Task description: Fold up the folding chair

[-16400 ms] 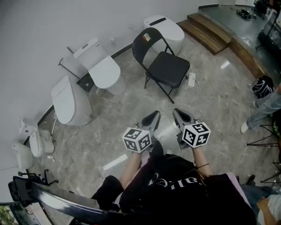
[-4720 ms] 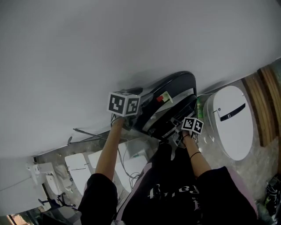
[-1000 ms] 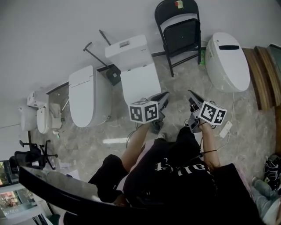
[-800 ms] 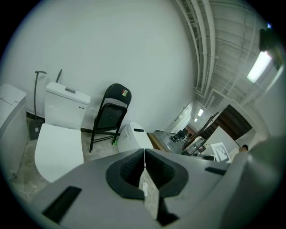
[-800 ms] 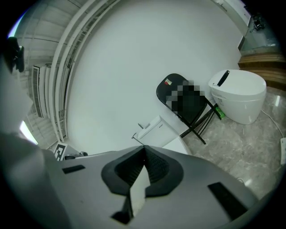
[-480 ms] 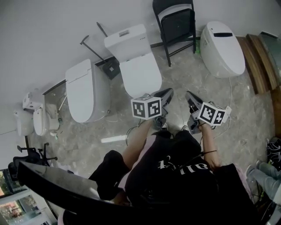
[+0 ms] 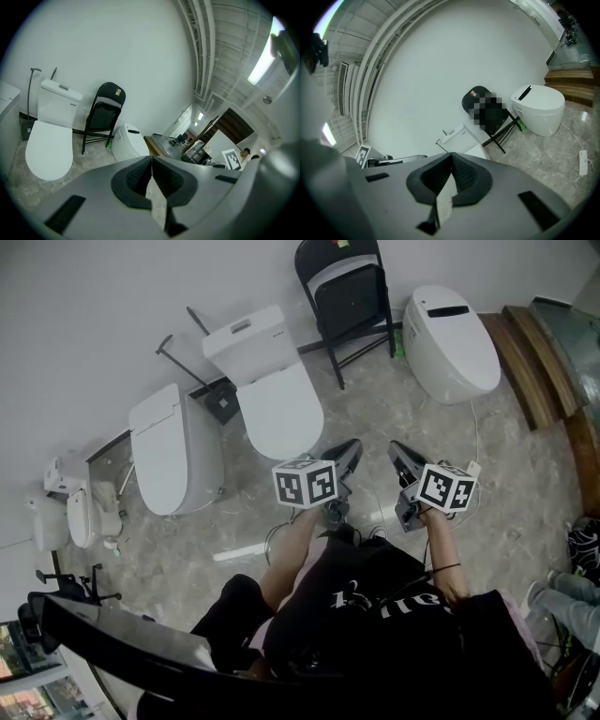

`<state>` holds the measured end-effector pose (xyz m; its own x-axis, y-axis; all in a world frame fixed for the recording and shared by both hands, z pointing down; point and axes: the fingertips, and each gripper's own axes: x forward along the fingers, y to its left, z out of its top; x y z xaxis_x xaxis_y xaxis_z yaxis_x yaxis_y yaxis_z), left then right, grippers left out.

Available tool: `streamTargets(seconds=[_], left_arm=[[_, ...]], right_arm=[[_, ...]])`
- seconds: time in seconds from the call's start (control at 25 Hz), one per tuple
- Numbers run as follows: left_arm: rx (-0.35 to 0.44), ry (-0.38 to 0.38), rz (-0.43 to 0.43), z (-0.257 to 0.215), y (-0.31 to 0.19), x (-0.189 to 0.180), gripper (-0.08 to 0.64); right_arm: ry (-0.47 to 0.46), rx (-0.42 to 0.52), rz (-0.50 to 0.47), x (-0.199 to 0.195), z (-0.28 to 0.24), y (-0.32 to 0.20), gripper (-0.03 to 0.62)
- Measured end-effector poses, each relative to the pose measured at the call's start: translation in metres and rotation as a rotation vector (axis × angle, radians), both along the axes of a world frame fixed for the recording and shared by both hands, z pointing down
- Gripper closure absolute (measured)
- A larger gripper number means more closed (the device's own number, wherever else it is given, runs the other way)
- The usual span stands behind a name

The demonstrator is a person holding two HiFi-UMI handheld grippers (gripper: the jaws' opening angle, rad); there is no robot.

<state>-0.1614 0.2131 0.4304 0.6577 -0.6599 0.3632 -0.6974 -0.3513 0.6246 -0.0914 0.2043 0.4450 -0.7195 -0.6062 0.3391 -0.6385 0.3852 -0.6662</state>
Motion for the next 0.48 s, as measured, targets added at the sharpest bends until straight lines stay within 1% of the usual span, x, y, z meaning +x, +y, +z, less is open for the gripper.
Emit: streamTargets(seconds=[0.24,0.48], left_arm=[[0.011,-0.02,0.006,-0.004,0.018,0.031,0.552],[0.03,-0.034,0.004,-0.009,0.025,0.042,0.552]], right_arm=[[-0.002,0.007,-0.004,0.028,-0.003,0.014,0.578],[-0.009,0.019,-0.022,0.035,-0.004,0.022,0.578]])
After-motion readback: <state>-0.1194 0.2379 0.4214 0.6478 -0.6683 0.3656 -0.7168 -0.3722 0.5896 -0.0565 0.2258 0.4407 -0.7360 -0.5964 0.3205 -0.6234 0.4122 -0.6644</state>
